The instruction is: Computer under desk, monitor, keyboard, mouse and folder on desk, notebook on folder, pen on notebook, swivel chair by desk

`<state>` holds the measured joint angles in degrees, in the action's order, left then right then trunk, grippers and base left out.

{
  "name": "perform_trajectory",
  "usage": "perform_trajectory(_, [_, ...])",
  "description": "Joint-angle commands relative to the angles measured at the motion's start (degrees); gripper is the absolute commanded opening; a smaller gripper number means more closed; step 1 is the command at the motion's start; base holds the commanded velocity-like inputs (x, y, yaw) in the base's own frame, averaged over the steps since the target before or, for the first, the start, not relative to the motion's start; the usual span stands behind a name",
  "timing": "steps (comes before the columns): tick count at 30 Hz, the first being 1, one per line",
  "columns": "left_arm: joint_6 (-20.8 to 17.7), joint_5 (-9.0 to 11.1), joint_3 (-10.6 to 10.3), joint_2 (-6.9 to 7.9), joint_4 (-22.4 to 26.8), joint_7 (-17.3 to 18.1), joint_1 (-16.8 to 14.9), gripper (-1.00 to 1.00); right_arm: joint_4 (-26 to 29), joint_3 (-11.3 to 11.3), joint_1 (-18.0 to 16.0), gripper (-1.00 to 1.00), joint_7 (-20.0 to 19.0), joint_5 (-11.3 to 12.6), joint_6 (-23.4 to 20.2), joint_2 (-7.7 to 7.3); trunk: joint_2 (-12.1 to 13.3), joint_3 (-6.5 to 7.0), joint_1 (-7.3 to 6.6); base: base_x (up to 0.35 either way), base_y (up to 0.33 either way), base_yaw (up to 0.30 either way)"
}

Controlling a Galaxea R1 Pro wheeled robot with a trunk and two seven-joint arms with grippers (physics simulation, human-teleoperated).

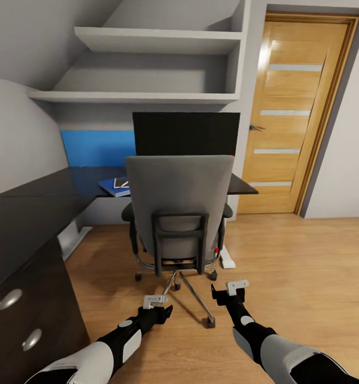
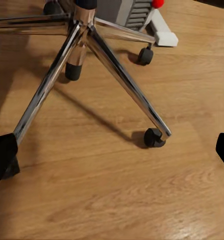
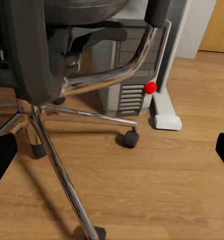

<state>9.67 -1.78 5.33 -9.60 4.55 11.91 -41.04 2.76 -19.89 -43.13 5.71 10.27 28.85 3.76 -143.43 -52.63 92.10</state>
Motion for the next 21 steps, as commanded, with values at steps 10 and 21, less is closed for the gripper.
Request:
perform_trajectory(10, [0.0, -0.2, 0.4, -0.05, -0.1, 0.1, -0.1, 1.00, 0.0, -0.5, 0.0, 1.00, 0.3, 0.7, 0.2, 0.11, 0.0, -0.87, -0.01, 0.001, -0.286, 0.000])
perform_trajectory(21, [0.1, -0.2, 0.5, 0.39, -0.5, 0.0, 0.0, 1.00, -0.6, -0.2, 0.0, 1.00, 0.3, 0.9, 0.1, -0.12, 0.0, -1.61, -0.04, -0.008, -0.230, 0.000])
